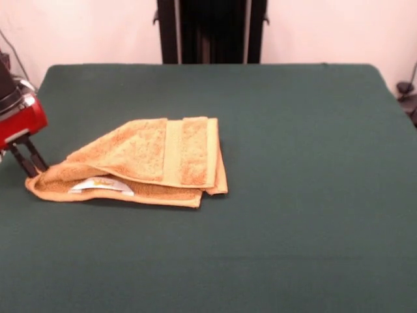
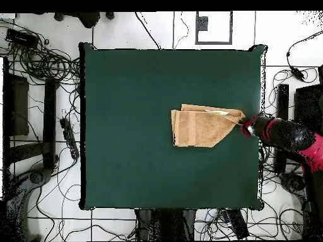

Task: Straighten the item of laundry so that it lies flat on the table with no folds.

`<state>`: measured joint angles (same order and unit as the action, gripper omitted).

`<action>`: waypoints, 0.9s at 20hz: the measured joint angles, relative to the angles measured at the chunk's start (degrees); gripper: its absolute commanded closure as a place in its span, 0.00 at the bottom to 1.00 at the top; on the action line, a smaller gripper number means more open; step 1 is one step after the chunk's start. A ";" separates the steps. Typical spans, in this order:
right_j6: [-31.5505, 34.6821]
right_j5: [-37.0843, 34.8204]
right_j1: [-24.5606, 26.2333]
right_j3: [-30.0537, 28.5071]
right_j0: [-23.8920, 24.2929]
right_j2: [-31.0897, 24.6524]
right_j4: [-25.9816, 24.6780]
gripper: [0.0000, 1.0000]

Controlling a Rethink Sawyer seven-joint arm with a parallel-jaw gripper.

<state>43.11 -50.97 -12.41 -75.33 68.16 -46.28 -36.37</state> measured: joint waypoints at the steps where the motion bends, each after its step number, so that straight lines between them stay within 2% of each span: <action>1: 0.00 -0.39 0.27 0.27 0.12 -0.18 0.19 1.00; 3: 0.00 -0.95 0.65 0.63 0.40 -0.53 0.39 1.00; 4: 0.00 -1.07 1.07 1.19 0.72 -0.85 0.27 0.00; 18: 0.00 0.45 1.24 0.88 1.09 -1.16 -1.07 0.00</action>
<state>43.11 -50.52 -11.16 -74.45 69.25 -47.43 -37.44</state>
